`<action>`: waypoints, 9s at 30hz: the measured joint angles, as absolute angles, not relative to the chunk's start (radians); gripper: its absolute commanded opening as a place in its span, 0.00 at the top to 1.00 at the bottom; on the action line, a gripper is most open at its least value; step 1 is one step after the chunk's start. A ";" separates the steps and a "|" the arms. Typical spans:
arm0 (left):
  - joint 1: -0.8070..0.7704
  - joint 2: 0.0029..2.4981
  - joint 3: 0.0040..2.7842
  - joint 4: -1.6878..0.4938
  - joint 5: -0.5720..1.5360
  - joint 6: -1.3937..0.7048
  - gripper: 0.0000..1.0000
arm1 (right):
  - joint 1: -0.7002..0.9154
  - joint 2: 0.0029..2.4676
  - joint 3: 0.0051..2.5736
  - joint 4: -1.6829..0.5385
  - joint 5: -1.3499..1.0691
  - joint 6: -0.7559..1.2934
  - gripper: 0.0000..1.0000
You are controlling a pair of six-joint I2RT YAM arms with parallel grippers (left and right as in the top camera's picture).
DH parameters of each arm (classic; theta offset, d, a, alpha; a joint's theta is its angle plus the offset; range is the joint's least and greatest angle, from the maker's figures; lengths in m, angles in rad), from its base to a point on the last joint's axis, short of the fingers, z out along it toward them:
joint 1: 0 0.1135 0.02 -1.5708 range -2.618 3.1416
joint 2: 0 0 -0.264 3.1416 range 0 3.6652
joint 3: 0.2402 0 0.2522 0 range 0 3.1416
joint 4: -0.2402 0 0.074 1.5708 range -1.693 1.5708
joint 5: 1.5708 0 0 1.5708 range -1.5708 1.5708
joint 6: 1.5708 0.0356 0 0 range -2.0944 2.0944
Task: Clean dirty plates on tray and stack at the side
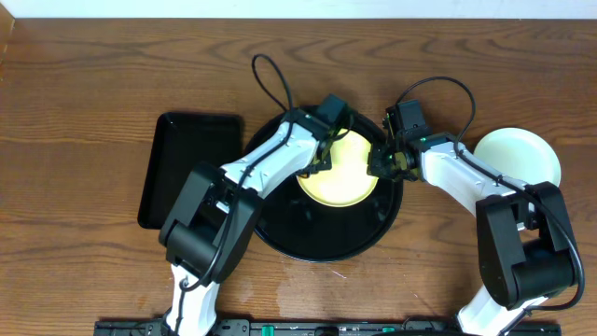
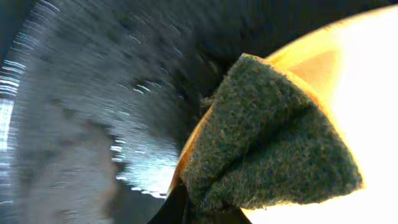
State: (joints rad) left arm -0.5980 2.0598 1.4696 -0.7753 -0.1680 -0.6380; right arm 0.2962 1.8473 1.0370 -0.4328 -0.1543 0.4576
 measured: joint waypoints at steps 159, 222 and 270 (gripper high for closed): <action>0.013 1.364 1.241 -1.003 0.307 -0.191 0.41 | 0.810 1.234 0.998 -0.561 0.366 -0.100 0.99; 0.013 1.178 1.241 -1.051 0.307 -0.156 0.14 | 0.673 1.247 0.997 -0.585 0.320 0.023 0.99; 0.013 1.178 1.241 -1.051 0.307 -0.156 0.14 | -0.586 1.273 0.997 -0.645 -0.464 0.449 0.23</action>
